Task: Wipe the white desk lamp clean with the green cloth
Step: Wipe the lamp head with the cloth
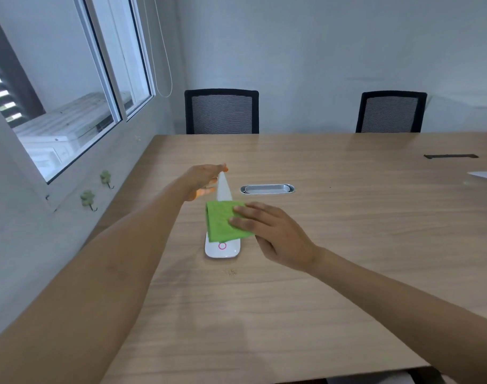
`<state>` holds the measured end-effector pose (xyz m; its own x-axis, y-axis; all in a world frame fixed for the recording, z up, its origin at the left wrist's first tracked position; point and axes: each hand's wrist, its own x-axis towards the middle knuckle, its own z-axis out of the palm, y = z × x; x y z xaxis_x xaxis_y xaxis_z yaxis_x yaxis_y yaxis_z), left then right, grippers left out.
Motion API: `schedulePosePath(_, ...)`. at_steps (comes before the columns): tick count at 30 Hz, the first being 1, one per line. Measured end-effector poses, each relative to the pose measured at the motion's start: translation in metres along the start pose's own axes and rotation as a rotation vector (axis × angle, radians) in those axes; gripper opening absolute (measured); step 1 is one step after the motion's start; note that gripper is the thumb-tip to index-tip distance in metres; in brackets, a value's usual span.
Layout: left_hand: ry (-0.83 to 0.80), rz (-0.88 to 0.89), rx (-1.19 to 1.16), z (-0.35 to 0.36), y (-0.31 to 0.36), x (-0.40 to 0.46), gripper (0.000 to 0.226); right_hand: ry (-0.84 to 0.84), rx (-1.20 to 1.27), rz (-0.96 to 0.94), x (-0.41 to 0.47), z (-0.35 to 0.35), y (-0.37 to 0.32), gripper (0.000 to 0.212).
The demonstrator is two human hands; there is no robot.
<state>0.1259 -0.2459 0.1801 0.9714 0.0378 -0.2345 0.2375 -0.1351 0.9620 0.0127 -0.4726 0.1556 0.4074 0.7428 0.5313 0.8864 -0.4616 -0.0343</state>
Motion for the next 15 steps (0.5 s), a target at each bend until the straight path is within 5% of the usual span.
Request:
schedulePosePath(9, 0.132, 0.032, -0.009, -0.007, -0.006, -0.010, 0.055, 0.097, -0.129, -0.202, -0.042, 0.015, -0.029, 0.044)
schedulePosePath(15, 0.259, -0.005, 0.216, -0.037, -0.045, -0.030, 0.017, -0.204, 0.039, 0.111, -0.048, 0.053, -0.021, 0.032)
